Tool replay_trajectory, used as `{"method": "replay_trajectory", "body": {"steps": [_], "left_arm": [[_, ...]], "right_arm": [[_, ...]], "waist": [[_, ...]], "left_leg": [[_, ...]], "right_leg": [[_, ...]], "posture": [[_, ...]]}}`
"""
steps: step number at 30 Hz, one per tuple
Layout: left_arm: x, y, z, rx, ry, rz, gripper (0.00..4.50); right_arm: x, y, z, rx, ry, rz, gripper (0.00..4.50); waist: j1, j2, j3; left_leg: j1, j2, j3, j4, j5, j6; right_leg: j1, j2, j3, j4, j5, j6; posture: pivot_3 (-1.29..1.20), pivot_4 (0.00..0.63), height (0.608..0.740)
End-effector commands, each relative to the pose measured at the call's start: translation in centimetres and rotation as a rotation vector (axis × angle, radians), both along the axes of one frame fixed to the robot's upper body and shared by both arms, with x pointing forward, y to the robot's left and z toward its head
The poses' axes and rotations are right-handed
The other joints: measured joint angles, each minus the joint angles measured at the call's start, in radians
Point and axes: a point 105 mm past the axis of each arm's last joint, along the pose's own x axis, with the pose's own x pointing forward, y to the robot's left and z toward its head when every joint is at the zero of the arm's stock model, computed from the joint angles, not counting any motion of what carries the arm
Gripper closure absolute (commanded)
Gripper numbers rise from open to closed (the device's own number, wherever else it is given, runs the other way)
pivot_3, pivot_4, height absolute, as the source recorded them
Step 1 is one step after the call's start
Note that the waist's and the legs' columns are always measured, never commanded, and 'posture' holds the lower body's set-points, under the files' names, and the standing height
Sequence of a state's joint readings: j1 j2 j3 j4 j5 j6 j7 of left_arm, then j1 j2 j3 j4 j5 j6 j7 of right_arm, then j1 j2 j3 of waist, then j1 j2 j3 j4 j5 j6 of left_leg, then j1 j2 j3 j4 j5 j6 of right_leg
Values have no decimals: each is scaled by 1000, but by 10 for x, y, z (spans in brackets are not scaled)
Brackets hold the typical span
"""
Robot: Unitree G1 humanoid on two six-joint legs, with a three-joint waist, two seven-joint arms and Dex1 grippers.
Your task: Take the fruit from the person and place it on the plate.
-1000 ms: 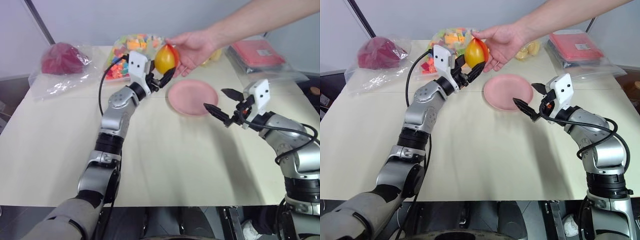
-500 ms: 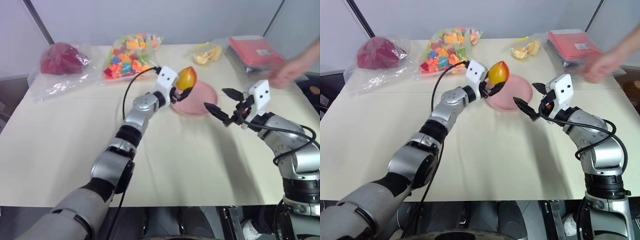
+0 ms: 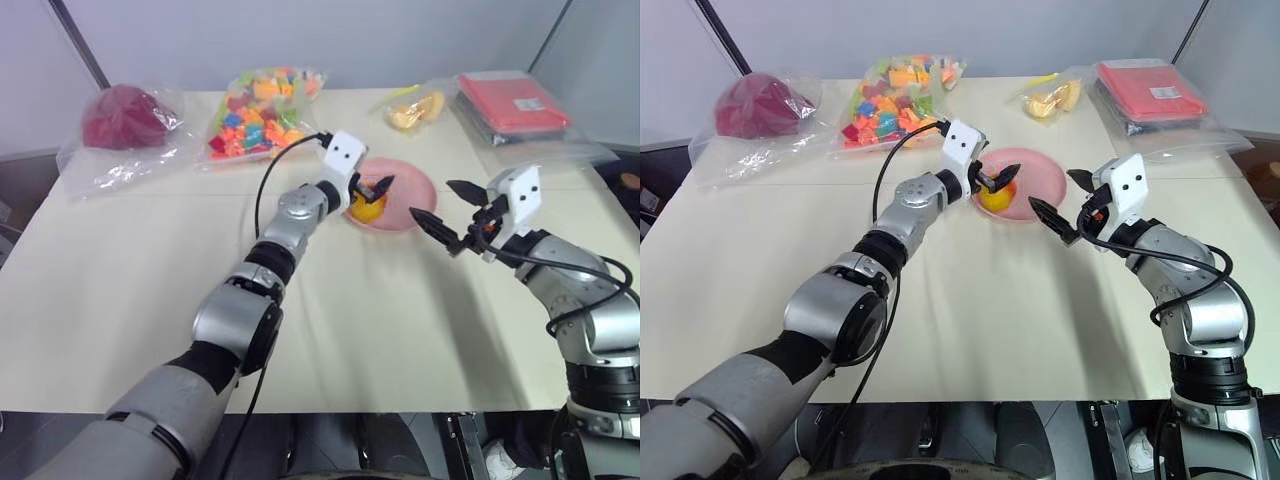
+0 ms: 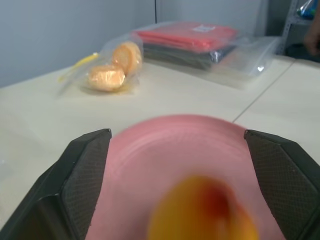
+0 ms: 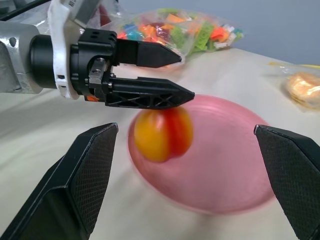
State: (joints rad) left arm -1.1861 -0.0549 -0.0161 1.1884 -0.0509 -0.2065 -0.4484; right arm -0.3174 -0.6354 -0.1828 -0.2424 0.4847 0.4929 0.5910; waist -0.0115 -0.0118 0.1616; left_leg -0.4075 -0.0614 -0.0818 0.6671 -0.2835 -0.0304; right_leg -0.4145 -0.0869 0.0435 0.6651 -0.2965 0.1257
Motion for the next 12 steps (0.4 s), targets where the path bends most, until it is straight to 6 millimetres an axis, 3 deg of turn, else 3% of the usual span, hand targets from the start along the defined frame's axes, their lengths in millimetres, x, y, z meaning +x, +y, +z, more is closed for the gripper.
{"method": "replay_trajectory", "body": {"steps": [1, 5, 7, 10, 12], "left_arm": [[6, 7, 30, -86, -77, 53, 56], [14, 42, 71, -264, -143, 147, 56], [16, 60, 82, -288, -175, 185, 56], [11, 84, 89, -327, -190, 194, 56], [0, 116, 85, -317, -210, 228, 56]], "right_arm": [[-3, -1, 17, 2, -75, -4, 0], [5, -5, 19, 8, -90, -33, 0], [9, -8, 20, 14, -100, -51, 0], [13, -10, 22, 25, -115, -69, 0], [19, -17, 25, 30, -138, -110, 0]], "waist": [[0, 0, 0], [-3, 0, 0], [-6, 0, 0], [-4, 0, 0], [-5, 1, 0]], "left_leg": [[0, 0, 0, 0, 0, 0], [0, 0, 0, 0, 0, 0], [0, 1, 1, 0, 0, 0], [-1, 1, 1, -1, 0, 0], [0, 0, 1, -1, 0, 0]], "right_leg": [[0, 0, 0, 0, 0, 0], [-1, 0, 0, 0, 0, 0], [-2, 0, 1, 1, 0, 0], [-3, 0, 1, 1, 0, 0], [-2, 0, 1, 1, 0, 0]], "posture": [[0, 150, 740], [0, 150, 740], [0, 150, 740], [0, 150, 740], [0, 150, 740]]}}
